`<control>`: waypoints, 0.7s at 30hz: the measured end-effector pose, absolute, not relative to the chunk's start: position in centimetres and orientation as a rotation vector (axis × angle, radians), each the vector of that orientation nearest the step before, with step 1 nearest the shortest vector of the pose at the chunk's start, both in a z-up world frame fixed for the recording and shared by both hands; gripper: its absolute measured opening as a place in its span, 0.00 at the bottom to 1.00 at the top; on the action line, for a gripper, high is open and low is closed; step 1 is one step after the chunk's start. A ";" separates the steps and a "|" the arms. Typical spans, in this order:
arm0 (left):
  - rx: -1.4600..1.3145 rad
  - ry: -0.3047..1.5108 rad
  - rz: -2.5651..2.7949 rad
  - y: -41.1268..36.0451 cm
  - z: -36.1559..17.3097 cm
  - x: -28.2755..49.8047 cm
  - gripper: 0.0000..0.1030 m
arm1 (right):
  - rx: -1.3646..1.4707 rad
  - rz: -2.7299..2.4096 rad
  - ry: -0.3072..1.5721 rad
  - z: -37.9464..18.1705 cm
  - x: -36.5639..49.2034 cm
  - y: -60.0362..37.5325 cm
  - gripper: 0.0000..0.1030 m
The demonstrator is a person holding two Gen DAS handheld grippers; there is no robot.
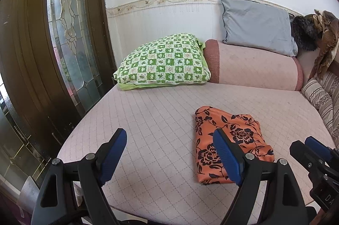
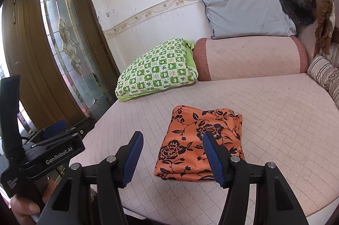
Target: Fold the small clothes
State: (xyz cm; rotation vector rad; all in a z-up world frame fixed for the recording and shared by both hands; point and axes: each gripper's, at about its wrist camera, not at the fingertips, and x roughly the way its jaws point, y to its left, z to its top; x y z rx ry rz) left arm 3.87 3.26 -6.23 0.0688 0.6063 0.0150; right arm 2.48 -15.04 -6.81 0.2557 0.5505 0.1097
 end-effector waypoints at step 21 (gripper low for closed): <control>0.043 0.612 -0.001 3.7 -6.1 3.8 0.81 | 0.228 0.126 0.566 -6.8 2.8 -13.8 0.61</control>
